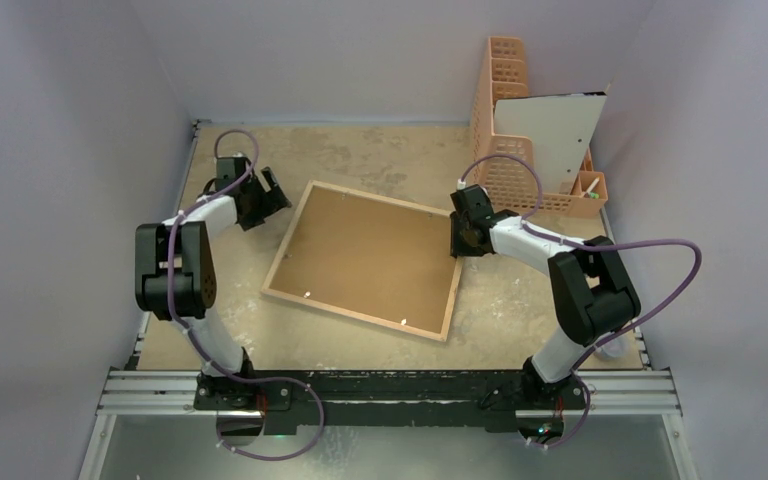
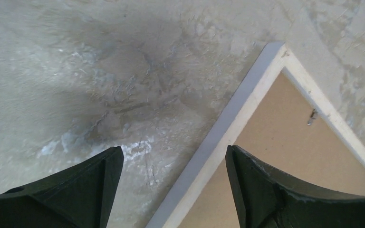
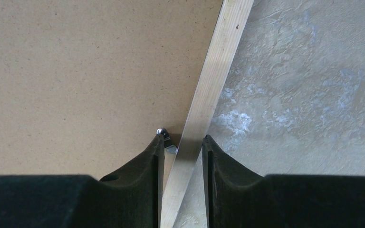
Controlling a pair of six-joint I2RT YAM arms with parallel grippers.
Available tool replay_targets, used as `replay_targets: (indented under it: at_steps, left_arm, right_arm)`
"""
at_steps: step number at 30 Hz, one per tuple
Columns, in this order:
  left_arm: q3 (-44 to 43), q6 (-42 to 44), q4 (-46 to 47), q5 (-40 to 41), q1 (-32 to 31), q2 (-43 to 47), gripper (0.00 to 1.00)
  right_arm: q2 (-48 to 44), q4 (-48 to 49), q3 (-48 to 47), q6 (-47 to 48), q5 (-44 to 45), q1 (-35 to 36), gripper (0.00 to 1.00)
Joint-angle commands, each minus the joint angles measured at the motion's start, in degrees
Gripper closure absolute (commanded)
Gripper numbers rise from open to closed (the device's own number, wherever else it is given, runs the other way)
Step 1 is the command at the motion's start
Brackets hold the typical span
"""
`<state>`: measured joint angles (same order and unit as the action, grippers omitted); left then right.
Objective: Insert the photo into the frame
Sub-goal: Install the photo frame at the center of the board.
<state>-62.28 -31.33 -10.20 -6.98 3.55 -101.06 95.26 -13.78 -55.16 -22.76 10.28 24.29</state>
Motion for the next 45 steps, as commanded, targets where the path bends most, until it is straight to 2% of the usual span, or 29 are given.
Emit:
replay_targets:
  at_steps: [1,5,10,17,22,28,33,38,43,45]
  left_arm:
    - [-2.08,2.85,2.02,-6.41,0.05,-4.28,0.19]
    - [-2.02,2.14,3.3,-11.01,-0.03,-6.03,0.2]
    - [-2.59,1.85,3.82,-15.95,-0.45,-7.01,0.21]
    - [-3.79,3.89,2.99,-15.62,-3.03,-8.0,0.21]
    - [-5.73,4.86,2.14,-15.29,-4.97,-9.79,0.21]
    - [-7.06,4.96,1.76,-15.35,-5.85,-10.65,0.22]
    - [-7.23,5.42,1.34,-14.52,-6.2,-10.66,0.22]
    - [-7.41,5.97,0.67,-14.02,-6.27,-11.04,0.22]
    - [-7.67,6.28,0.42,-14.12,-6.36,-11.18,0.22]
    - [-7.83,6.28,0.28,-14.18,-6.45,-11.27,0.22]
  right_arm:
    - [1.07,0.02,1.25,2.93,-4.04,0.32,0.9]
    - [1.15,0.56,1.63,2.68,-2.88,0.32,1.0]
    - [0.49,0.4,1.72,2.93,-1.52,0.32,1.0]
    - [0.92,-4.38,-1.58,4.75,2.17,1.43,1.0]
    - [2.63,-9.35,-5.69,8.79,4.03,2.95,0.94]
    - [2.85,-11.55,-7.68,10.53,1.14,3.26,0.74]
    - [4.14,-12.89,-9.33,10.35,1.37,3.22,0.72]
    - [5.11,-13.15,-10.62,10.85,0.04,3.22,0.64]
    - [5.64,-14.24,-11.25,12.54,0.66,3.3,0.65]
    - [5.71,-14.41,-11.52,13.16,1.46,3.3,0.73]
